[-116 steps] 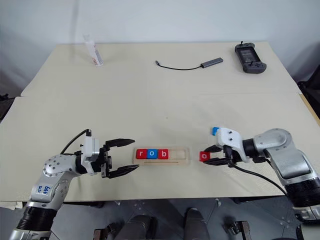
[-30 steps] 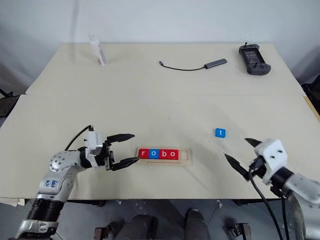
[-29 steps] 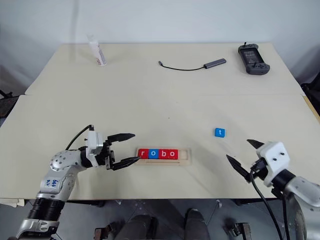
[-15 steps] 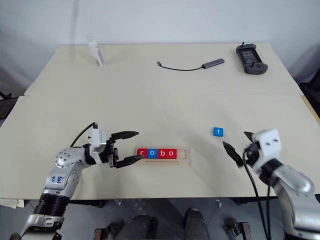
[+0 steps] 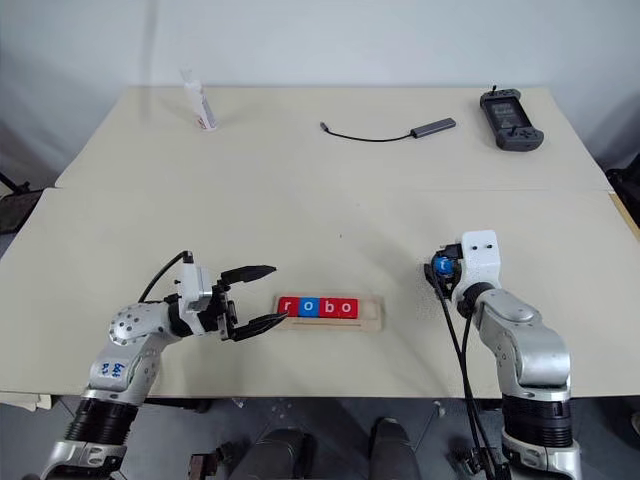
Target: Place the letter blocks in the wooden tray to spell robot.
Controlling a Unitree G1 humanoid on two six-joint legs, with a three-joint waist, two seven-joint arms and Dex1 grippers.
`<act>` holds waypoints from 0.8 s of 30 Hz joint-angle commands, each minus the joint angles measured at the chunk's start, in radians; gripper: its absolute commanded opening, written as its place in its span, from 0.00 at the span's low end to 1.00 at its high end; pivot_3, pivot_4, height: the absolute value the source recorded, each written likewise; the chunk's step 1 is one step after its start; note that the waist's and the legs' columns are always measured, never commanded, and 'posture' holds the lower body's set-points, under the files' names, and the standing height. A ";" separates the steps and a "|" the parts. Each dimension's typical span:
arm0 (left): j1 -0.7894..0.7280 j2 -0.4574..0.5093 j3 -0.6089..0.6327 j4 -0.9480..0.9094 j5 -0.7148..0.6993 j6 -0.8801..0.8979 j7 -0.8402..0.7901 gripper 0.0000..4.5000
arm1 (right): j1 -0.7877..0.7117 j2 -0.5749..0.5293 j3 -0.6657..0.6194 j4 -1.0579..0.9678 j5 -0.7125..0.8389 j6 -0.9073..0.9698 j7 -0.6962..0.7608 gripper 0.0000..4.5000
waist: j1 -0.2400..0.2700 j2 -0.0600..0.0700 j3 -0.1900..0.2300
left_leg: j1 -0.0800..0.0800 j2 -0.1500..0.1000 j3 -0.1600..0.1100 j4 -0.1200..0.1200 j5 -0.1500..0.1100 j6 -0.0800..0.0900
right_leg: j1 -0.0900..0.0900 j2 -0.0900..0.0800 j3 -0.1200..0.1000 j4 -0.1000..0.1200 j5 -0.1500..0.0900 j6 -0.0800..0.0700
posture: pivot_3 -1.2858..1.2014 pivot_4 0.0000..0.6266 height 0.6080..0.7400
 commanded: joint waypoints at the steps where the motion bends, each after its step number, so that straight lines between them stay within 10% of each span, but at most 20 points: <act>1: 0.003 0.001 0.010 -0.046 -0.001 -0.008 0.008 1.00 | 0.001 0.011 -0.007 -0.053 0.010 0.032 -0.016 0.40 | 0.000 0.000 0.000 | 0.000 0.000 0.000 0.000 0.000 0.000 | 0.000 0.000 0.000 0.000 0.000 0.000 | 0.52 0.24 1.00; 19: -0.052 -0.001 -0.030 -0.012 -0.017 0.055 -0.080 1.00 | 0.297 0.246 -0.049 -0.622 0.070 0.414 -0.156 0.33 | -0.006 0.001 0.000 | 0.000 0.000 0.000 -0.001 0.000 0.000 | -0.001 0.000 0.001 0.001 0.000 0.000 | 0.52 0.24 1.00; 24: -0.058 -0.004 -0.023 -0.010 -0.013 0.056 -0.083 1.00 | 0.283 0.127 -0.056 -0.612 0.093 0.346 -0.044 0.76 | -0.015 0.001 0.000 | 0.000 0.000 0.000 -0.001 0.000 0.000 | 0.000 0.000 0.001 0.001 0.000 0.000 | 0.52 0.24 1.00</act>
